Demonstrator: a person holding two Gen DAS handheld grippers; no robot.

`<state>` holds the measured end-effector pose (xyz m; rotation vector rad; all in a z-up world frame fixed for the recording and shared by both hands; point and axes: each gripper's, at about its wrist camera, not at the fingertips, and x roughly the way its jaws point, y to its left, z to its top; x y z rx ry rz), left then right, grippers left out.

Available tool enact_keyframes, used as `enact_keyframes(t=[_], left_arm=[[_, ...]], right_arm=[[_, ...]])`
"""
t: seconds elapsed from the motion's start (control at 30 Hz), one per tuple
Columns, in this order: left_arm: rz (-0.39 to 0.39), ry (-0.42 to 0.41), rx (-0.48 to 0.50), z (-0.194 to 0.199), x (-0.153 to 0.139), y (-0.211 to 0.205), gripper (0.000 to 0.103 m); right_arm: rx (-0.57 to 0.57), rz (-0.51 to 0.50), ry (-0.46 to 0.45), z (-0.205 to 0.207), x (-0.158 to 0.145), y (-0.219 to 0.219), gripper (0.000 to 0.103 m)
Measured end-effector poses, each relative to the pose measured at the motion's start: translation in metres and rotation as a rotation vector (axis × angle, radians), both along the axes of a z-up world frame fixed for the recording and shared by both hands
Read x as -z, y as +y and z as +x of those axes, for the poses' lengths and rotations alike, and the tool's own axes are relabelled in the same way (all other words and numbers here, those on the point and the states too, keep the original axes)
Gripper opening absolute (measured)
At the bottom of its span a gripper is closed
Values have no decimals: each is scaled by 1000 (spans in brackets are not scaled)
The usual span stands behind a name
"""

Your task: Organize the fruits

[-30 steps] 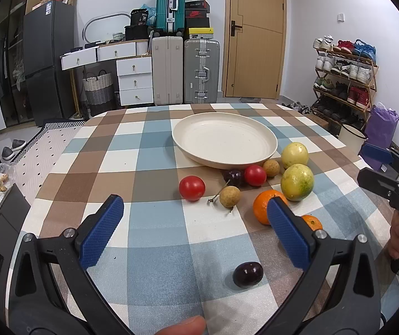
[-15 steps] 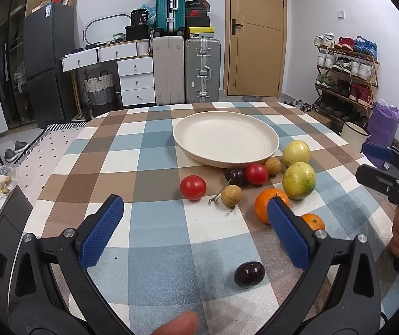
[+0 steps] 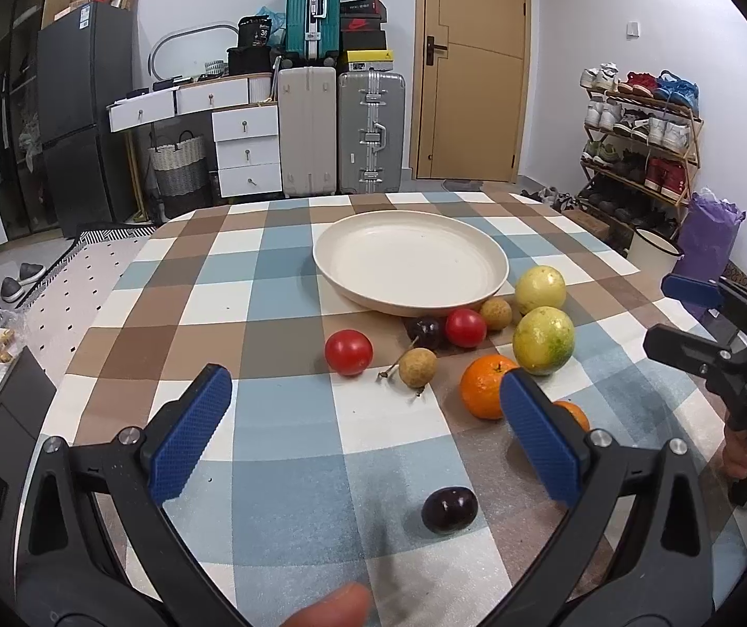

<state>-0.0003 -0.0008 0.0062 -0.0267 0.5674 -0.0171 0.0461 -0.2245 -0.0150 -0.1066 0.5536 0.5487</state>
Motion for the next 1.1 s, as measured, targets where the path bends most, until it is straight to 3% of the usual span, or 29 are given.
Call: enact_keyframes(t=[0.4,0.7,0.93,1.1], left_arm=[[8,92,64,-4,6,-11,102],[24,238,159,0,29,-22,101],[21,305,199,2,41,-24,81],[26,340,211,4,50,-22,68]], right_arm=[[-23,-32,154,7,9,8,103],[-98,-44,302,16,32,31,102],[-147,-100,315,12,42,54,96],[-185,-115,326,10,45,64,81]])
